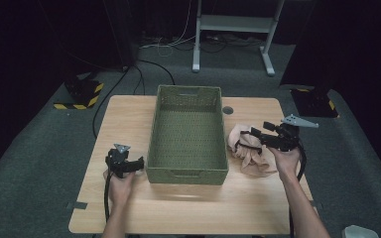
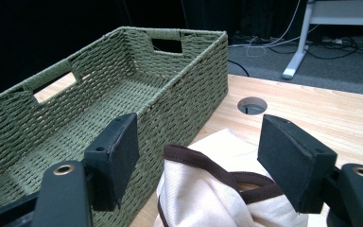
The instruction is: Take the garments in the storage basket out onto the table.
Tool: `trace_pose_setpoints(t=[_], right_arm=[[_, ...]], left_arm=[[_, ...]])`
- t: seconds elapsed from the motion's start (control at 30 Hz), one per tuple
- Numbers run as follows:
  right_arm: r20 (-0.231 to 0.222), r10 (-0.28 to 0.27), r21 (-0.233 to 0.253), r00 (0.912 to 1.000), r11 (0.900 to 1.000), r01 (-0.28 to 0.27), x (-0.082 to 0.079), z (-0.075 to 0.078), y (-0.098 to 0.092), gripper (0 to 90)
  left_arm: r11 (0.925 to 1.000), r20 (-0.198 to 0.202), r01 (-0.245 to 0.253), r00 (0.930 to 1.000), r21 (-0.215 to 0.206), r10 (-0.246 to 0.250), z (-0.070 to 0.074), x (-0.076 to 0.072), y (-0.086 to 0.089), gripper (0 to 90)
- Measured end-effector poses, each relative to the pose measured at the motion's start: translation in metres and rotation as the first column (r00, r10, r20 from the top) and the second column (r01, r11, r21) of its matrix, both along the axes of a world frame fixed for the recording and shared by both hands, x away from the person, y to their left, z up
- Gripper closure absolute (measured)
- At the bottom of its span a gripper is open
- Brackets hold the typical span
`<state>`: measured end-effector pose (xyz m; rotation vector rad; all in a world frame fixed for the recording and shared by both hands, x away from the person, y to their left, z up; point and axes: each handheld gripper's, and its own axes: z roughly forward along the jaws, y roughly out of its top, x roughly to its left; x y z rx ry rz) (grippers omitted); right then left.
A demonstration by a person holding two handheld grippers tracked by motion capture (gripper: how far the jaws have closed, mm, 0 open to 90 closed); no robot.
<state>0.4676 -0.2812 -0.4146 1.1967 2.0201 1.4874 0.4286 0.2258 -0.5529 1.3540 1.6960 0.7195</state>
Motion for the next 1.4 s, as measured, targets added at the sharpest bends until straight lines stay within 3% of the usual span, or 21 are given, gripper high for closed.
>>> trace_pose_setpoints(t=[1.4], right_arm=[[0.025, -0.054, 0.033, 0.9982, 0.998, 0.053, -0.015, 0.000, -0.028, 29.5]], left_arm=[[1.0000, 0.000, 0.000, 1.0000, 0.000, 0.000, 0.000, 0.000, 0.000, 9.2]])
